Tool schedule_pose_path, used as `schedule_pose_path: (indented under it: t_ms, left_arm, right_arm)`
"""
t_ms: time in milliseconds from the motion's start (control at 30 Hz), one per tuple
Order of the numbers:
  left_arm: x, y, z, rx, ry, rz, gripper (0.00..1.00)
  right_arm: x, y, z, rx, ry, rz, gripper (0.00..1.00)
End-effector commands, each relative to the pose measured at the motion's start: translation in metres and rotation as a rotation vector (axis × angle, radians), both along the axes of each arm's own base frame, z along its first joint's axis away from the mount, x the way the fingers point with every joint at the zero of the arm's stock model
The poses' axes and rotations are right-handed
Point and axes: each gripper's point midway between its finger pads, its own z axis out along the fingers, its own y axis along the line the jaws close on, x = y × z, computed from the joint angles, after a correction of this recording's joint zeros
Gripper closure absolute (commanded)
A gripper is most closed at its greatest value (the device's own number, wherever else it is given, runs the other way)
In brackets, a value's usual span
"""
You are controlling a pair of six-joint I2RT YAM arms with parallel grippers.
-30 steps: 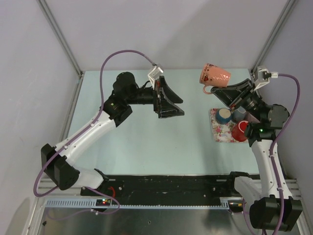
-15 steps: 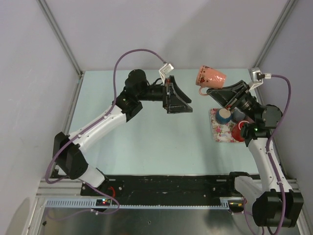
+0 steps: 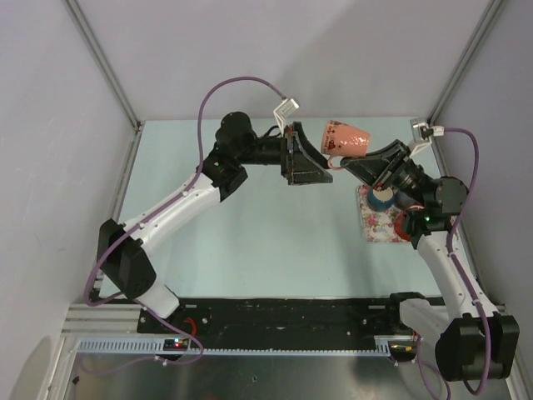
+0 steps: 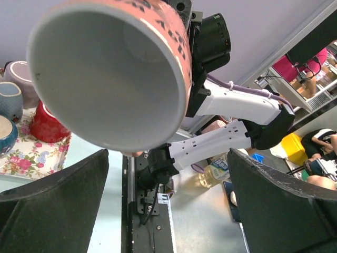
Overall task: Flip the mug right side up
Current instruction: Turn over the cup on the tray.
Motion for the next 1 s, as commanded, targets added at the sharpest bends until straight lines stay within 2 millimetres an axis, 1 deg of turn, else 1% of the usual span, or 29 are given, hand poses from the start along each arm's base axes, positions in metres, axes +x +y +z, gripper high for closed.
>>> schedule_pose_path:
  t_ms: [0, 167, 367, 800, 967]
  left_arm:
    - [-0.008, -0.002, 0.027, -0.062, -0.036, -0.041, 0.04]
    - [-0.007, -0.004, 0.032, -0.077, -0.025, -0.053, 0.11]
    - [-0.006, -0.006, 0.034, -0.094, -0.021, -0.062, 0.22]
    - [-0.004, -0.008, 0.036, -0.113, -0.012, -0.068, 0.44]
    - [-0.005, -0.007, 0.036, -0.116, -0.011, -0.071, 0.59]
  right_arm:
    - [-0.011, 0.002, 0.016, 0.012, -0.128, -0.005, 1.0]
    - [-0.009, 0.003, 0.013, 0.023, -0.115, -0.004, 1.0]
    - [-0.007, 0.004, 0.009, 0.045, -0.102, -0.001, 1.0]
    - [-0.004, 0.011, -0.008, 0.021, -0.081, 0.014, 1.0]
    - [-0.005, 0.013, -0.014, 0.007, -0.085, 0.022, 1.0]
